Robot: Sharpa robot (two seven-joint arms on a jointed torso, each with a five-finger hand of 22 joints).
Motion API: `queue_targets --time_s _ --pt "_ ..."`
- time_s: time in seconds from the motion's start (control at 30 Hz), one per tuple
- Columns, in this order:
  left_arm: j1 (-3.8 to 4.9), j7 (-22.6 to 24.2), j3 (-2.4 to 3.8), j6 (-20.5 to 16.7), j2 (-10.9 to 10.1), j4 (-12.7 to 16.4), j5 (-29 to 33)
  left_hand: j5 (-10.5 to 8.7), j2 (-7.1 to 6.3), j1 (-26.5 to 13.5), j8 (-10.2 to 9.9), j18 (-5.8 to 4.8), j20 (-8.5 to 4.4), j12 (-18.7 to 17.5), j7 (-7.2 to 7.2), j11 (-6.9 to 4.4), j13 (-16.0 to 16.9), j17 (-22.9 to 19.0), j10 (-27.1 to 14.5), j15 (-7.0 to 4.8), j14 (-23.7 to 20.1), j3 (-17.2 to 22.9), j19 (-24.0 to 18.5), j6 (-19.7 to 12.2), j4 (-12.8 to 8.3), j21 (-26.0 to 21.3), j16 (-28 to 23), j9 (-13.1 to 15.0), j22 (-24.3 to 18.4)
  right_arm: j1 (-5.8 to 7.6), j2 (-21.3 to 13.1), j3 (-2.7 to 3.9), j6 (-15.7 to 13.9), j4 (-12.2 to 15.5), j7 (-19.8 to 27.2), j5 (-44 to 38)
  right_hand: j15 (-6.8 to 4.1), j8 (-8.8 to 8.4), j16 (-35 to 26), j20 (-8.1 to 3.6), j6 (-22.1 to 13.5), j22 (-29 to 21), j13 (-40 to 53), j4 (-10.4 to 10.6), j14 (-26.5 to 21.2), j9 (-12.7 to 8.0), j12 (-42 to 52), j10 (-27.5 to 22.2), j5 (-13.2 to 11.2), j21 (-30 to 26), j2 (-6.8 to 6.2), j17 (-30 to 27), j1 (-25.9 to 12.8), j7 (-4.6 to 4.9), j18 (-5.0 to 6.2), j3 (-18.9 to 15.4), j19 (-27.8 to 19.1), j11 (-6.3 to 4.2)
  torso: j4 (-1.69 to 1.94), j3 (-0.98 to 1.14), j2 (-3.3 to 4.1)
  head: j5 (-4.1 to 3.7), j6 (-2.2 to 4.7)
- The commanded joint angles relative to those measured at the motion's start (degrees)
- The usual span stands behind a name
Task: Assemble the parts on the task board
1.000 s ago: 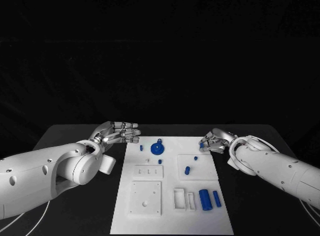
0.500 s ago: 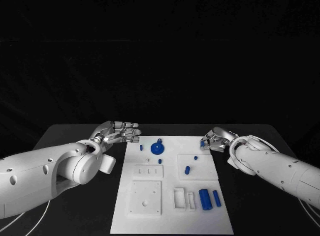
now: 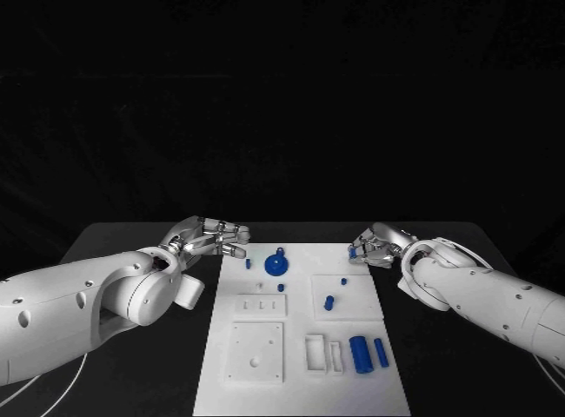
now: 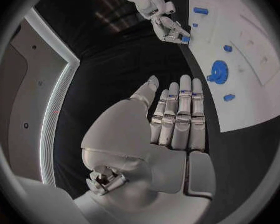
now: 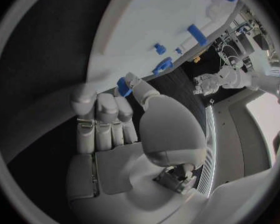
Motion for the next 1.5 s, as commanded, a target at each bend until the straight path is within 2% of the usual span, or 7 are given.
queue_targets --time_s 0.03,0.17,0.3,0.47,0.57,1.17,1.5 --pt "0.5 -5.05 0.11 4.98 0.7 -0.81 -3.2 -0.72 -0.25 -1.46 -0.04 -1.04 -1.31 0.21 -0.73 -1.18 0.15 1.22 3.28 -1.34 2.55 -0.23 1.66 1.62 1.06 1.75 3.17 0.09 0.83 0.37 -0.56 0.04 0.02 2.85 -5.87 -3.45 -0.31 0.24 0.07 -0.27 0.08 5.44 0.1 0.09 0.03 0.06 -0.03 -0.09 -0.21 -0.17 -0.46 0.09 0.08 -0.01 0.11 0.64 3.0 -0.33 -0.51 -0.17 -0.62 0.16 0.08" --pt "1.07 -8.59 0.13 6.49 1.65 -2.15 -5.12 -1.34 -0.49 -2.21 -0.07 -1.65 -3.29 1.1 -1.7 -3.2 0.44 4.01 9.24 -3.31 5.49 -1.11 4.21 3.25 2.06 4.66 8.97 0.2 2.33 0.8 -1.11 0.04 0.15 6.63 -8.39 -4.95 -0.28 0.24 0.1 -0.25 0.19 5.47 0.14 0.23 0.04 0.06 0.03 -0.01 0.49 -0.06 -0.91 0.15 0.11 -0.01 0.14 1.13 3.05 -0.36 -0.7 -0.22 -1.14 0.11 0.11" --pt "1.59 -11.99 0.13 7.23 2.63 -3.2 -6.55 -1.59 0.04 -3.1 -0.14 -2.54 -6.11 2.85 -2.46 -5.24 1.13 10.19 16.02 -5.72 6.12 -3.01 6.65 3.88 3.65 10.3 20.26 0.2 5.63 1.14 -1.31 0.04 0.23 9.76 -10.42 -6.24 -0.24 0.24 0.17 -0.2 0.21 5.52 0.17 0.58 0.09 0.06 0.06 0.03 0.28 0.19 -1.21 0.23 0.08 -0.03 0.15 1.44 3.07 -0.34 -0.82 -0.28 -1.78 0.54 -0.08" --pt "2.16 -16.09 0.13 7.98 3.83 -3.98 -8.16 -1.99 0.68 -5.02 -0.09 -2.63 -8.42 13.69 -3.08 -6.98 6.36 17.19 16.82 -7.86 5.42 -6.09 7.07 3.73 5.55 18.82 33.82 0.22 11.06 1.31 -1.08 0.04 -0.65 12.62 -12.6 -7.07 -0.29 0.24 0.1 -0.24 0.13 5.49 0.15 1.42 0.07 0.06 0.03 0.04 -0.11 0.2 -1.1 0.18 -0.16 -0.07 0.18 1.82 3.08 -0.4 -0.82 -0.32 -2.48 0.9 -0.4" --pt "2.45 -18.92 0.13 8.43 4.65 -4.36 -9.25 -2.51 0.33 -6.34 -0.16 -2.54 -8.88 16.66 -3.21 -7.2 8.19 18.4 17.04 -8.2 5.07 -7.89 6.62 3.73 6.73 21.58 37.11 0.22 13.08 1.35 -0.63 0.03 -1.16 14.04 -13.69 -7.23 -0.33 0.23 0.05 -0.27 0.17 5.47 0.14 1.85 0.07 0.06 0.02 0.08 -0.23 0.19 -1.44 0.15 -0.13 -0.09 0.19 2.23 3.09 -0.43 -0.82 -0.31 -2.83 1.21 -0.58" --pt "2.99 -28.35 -0.23 6.98 9.83 -6.76 -13.08 -2.51 -2.52 -11.12 -0.26 -2.48 -8.55 15.36 -3.32 -6.81 8.55 16.69 17.07 -8.03 4.29 -10.53 5.87 3.47 14.71 20.77 38.24 0.17 15.03 1.38 3.65 -0.59 -0.29 17.27 -17.1 -7.35 -0.31 0.25 -0.07 -0.27 0.02 5.44 0.09 2.18 0.08 0.06 -0.1 -0.01 0.56 0.08 -1.54 0.05 -0.03 -0.06 0.23 2.44 3.11 -0.48 -0.78 -0.16 -3.69 1.21 -1.69" --pt "3.01 -32.49 -0.24 5.31 11.82 -6.92 -15.83 -2.52 -2.17 -11.18 -0.16 -2.57 -8.34 13.96 -3.24 -6.6 7.96 15.32 16.93 -7.73 3.91 -10.9 5.85 3.62 14.65 19.29 37.45 0.17 15.46 1.38 4.46 -1.3 0.56 19.06 -17.56 -9.06 -0.29 0.24 -0.1 -0.24 -0.14 5.42 0.08 2.4 0.08 0.06 -0.14 -0.04 0.76 0.04 -1.54 0.03 -0.31 -0.05 0.26 2.19 3.13 -0.47 -0.84 -0.19 -3.54 1.4 -1.5"
